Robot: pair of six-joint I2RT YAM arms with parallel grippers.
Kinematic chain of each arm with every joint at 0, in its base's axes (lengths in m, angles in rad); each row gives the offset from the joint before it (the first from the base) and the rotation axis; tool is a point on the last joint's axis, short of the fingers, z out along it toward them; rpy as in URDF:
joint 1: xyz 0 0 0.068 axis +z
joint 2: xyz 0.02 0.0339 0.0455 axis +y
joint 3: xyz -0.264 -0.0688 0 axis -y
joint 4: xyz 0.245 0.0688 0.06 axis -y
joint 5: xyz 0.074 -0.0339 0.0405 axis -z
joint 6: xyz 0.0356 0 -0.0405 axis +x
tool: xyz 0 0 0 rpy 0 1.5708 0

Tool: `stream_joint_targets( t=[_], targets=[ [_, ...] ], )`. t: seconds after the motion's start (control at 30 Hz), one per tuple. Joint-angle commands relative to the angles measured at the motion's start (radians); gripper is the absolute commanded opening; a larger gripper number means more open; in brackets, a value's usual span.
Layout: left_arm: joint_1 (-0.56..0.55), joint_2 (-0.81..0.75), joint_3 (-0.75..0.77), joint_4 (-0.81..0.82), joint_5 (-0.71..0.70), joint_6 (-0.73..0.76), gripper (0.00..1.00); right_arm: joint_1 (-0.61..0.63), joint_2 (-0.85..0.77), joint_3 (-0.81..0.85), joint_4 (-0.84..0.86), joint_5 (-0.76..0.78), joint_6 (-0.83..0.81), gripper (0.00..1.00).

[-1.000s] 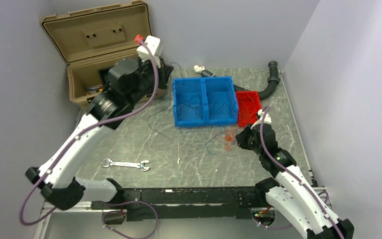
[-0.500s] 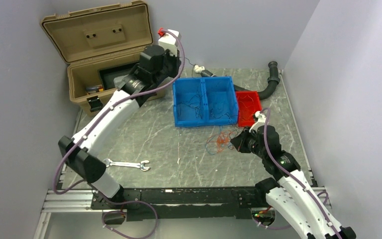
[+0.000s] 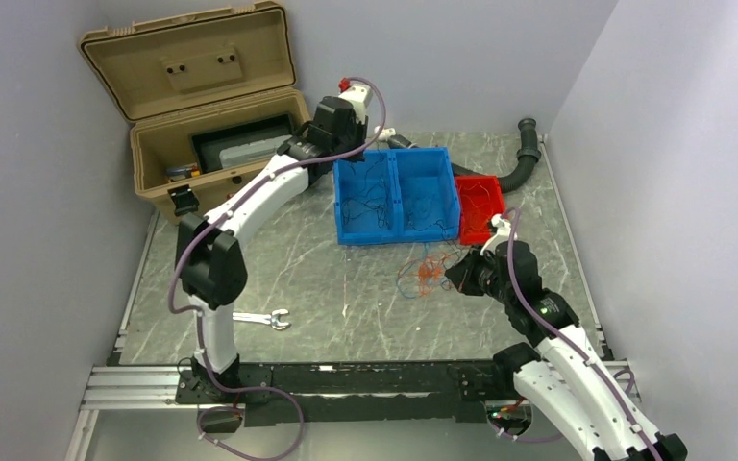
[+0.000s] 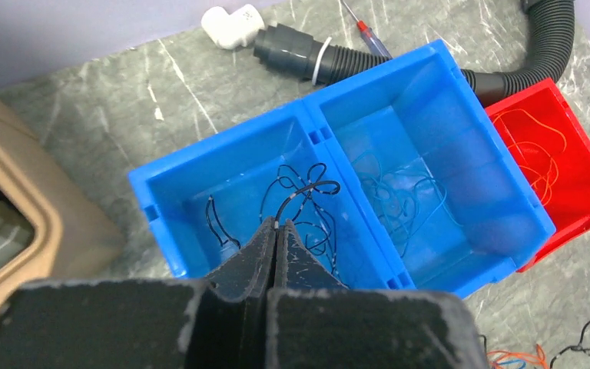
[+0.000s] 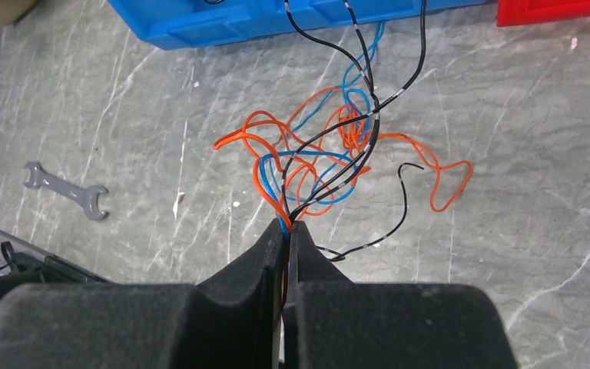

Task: Untangle the cables

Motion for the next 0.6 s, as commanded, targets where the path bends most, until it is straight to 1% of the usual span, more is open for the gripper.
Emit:
stream_joint_targets(
  t=[0.0,0.1,0.2,0.23,0.27,0.3,0.33,0.37,0.4,0.43,0.57],
  targets=[
    [0.003,0.077,0.093,-0.026,0.058,-0.042,0.0,0.001,0.008,0.037,0.017,-0.018,0.008,0.0],
    [0.011,0.125,0.119,-0.059,0.052,-0.058,0.0,0.003,0.024,0.033,0.032,-0.051,-0.002,0.0],
    [0.015,0.162,0.131,-0.077,0.082,-0.071,0.0,0.008,0.047,0.025,0.052,-0.091,-0.013,0.0],
    [0.016,0.171,0.139,-0.091,0.09,-0.072,0.03,0.012,0.055,0.021,0.063,-0.109,-0.016,0.0],
    [0.018,0.179,0.151,-0.109,0.103,-0.074,0.15,0.016,0.066,0.021,0.075,-0.128,-0.018,0.0],
    [0.022,0.185,0.165,-0.139,0.11,-0.08,0.38,0.021,0.078,0.02,0.086,-0.144,-0.019,0.0],
    [0.023,0.18,0.172,-0.161,0.119,-0.079,0.55,0.029,0.091,0.023,0.096,-0.155,-0.02,0.0],
    [0.023,0.162,0.164,-0.167,0.123,-0.07,0.67,0.039,0.106,0.024,0.109,-0.166,-0.022,0.0],
    [0.022,0.13,0.14,-0.155,0.131,-0.06,0.74,0.055,0.119,0.028,0.126,-0.178,-0.024,0.0],
    [0.019,0.083,0.097,-0.13,0.15,-0.05,0.79,0.071,0.134,0.031,0.145,-0.189,-0.023,0.0],
    [0.013,-0.142,-0.105,0.019,0.259,-0.022,0.87,0.165,0.159,0.041,0.243,-0.216,-0.029,0.0]
  ],
)
